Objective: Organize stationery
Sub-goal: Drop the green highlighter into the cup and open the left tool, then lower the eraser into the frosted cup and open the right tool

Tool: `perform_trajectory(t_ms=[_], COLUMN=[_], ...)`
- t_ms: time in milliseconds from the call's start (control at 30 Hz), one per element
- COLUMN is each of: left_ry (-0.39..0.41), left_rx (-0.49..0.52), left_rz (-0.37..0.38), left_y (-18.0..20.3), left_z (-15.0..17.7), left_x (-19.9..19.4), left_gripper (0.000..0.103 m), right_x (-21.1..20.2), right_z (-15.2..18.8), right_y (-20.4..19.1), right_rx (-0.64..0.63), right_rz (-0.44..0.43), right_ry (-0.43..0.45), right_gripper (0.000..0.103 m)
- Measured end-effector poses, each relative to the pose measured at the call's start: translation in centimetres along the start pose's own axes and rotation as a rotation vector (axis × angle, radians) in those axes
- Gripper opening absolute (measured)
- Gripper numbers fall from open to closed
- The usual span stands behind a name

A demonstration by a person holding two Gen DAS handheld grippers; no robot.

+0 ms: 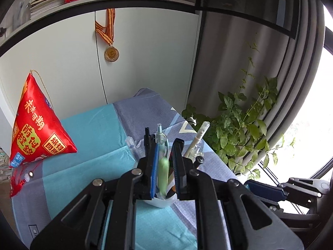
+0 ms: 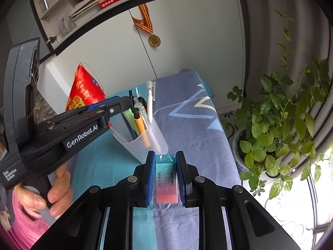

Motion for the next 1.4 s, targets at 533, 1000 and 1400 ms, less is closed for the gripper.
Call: perform_trajectory(t_ms=[533,1000,1400], left_ry=[0.066,0.093,0.097], left_rx=[-0.020,-0.121,-0.175], left_rz=[-0.060,-0.247,-0.272], left_y=[-2.0,-10.2,-13.7], left_z=[0.2,4.5,7.6], left_x=[-2.9,-7.2,-8.8], left_gripper=[0.042,0.056,0.061], right_x=[-0.2,0.3,3.8], right_z=[-0.4,-4.2,-6.0], right_y=[-0.5,-4.4,-7.4], right_rx=[0.007,-0.022,-0.033], right_rz=[0.004,-0.031,-0.012], right_ry=[0.011,0.062,0.047], right_gripper=[0.021,0.021,0.021])
Point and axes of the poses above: each gripper's, at about its wrist camera, not at the fingertips, and x roughly the way its jaws point, y to its right, z to its underside, the point moved 8 cm from there along x, roughly the way its jaws point, and after that the axes turned 8 degrees about -z, right-handed, at the moved point
